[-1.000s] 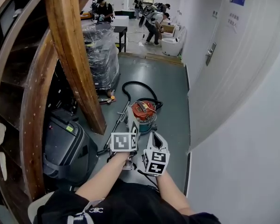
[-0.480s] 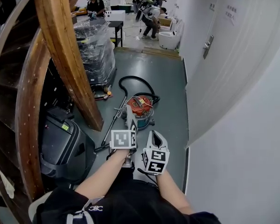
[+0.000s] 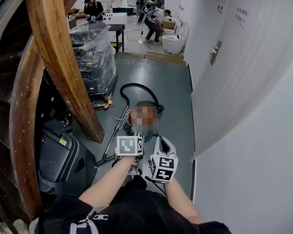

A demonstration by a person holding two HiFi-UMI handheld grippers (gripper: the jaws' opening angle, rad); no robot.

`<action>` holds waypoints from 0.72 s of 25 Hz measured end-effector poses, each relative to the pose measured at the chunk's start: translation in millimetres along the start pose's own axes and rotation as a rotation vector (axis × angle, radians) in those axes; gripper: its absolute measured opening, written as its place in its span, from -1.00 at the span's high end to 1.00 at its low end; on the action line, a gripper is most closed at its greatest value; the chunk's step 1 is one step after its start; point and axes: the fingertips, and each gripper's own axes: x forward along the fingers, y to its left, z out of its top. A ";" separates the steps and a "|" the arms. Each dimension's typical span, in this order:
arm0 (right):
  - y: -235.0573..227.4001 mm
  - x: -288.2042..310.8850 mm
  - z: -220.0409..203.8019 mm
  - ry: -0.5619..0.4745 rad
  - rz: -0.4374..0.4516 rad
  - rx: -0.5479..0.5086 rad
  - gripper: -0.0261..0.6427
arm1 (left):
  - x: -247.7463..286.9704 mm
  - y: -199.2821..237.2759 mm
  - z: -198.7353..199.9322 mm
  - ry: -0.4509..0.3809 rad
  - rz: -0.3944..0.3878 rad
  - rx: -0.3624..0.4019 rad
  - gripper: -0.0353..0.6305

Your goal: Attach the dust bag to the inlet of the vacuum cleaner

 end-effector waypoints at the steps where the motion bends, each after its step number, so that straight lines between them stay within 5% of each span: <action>1: -1.6 5.1 -1.3 0.005 0.001 -0.002 0.93 | 6.0 1.1 4.3 -0.001 0.000 0.001 0.81; 18: -53.7 127.2 30.2 0.043 -0.036 -0.031 0.93 | 108.2 11.2 100.1 0.038 -0.043 -0.013 0.81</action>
